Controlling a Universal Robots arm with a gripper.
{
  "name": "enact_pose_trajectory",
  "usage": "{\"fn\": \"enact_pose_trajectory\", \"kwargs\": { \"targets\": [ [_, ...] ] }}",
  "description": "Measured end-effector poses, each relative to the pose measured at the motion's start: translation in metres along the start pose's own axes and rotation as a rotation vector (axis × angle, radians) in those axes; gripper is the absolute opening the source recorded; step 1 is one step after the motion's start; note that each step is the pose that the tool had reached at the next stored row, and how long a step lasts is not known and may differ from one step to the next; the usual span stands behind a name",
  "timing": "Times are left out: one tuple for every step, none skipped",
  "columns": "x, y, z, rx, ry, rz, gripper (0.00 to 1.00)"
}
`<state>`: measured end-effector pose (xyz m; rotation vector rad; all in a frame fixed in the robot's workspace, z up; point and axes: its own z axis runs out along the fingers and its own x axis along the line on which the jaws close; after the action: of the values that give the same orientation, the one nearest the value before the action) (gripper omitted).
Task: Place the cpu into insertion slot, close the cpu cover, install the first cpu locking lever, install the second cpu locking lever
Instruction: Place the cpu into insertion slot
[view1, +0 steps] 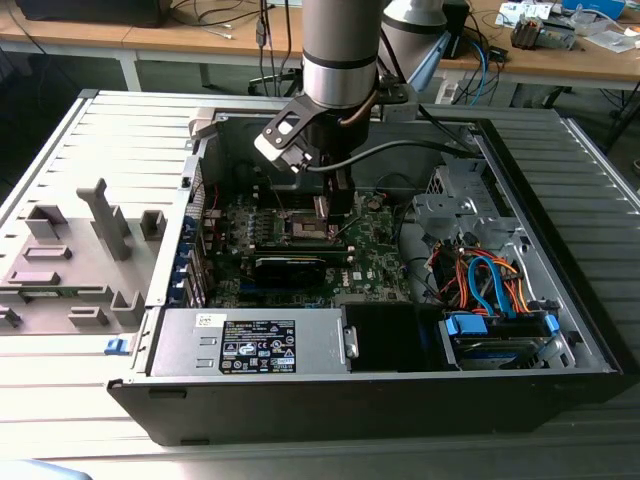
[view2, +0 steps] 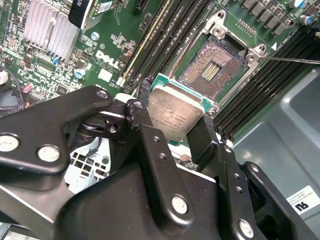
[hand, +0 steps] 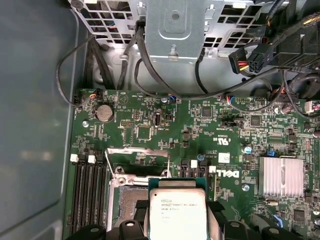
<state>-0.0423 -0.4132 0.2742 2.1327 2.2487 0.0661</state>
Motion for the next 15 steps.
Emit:
{"fn": "enact_pose_trajectory", "kwargs": {
  "targets": [
    [0.0000, 0.0000, 0.0000, 0.0000, -0.0002, 0.003, 0.55],
    [0.0000, 0.0000, 0.0001, 0.0000, -0.0002, 0.004, 0.55],
    [0.0000, 0.0000, 0.0001, 0.0000, -0.0002, 0.004, 0.55],
    [0.0000, -0.0001, 0.0001, 0.0000, -0.0002, 0.005, 0.55],
    [0.0000, -0.0001, 0.0001, 0.0001, -0.0004, 0.005, 0.55],
    [0.0000, -0.0002, 0.0001, 0.0001, -0.0004, 0.006, 0.55],
    [0.0001, -0.0001, 0.0002, -0.0001, -0.0002, 0.006, 0.55],
    [0.0004, -0.0001, 0.0003, -0.0001, -0.0001, 0.006, 0.55],
    [0.0008, -0.0001, 0.0002, -0.0001, -0.0002, 0.006, 0.55],
    [0.0011, -0.0002, 0.0001, 0.0000, -0.0004, 0.006, 0.55],
    [0.0016, -0.0004, 0.0001, 0.0000, -0.0004, 0.006, 0.55],
    [0.0020, -0.0004, 0.0001, 0.0000, -0.0004, 0.006, 0.55],
    [0.0022, -0.0004, 0.0001, 0.0000, -0.0004, 0.006, 0.55],
    [0.0022, -0.0005, 0.0001, 0.0000, -0.0003, 0.006, 0.55],
    [0.0023, -0.0007, 0.0001, 0.0000, -0.0004, 0.006, 0.55]
  ]
}}
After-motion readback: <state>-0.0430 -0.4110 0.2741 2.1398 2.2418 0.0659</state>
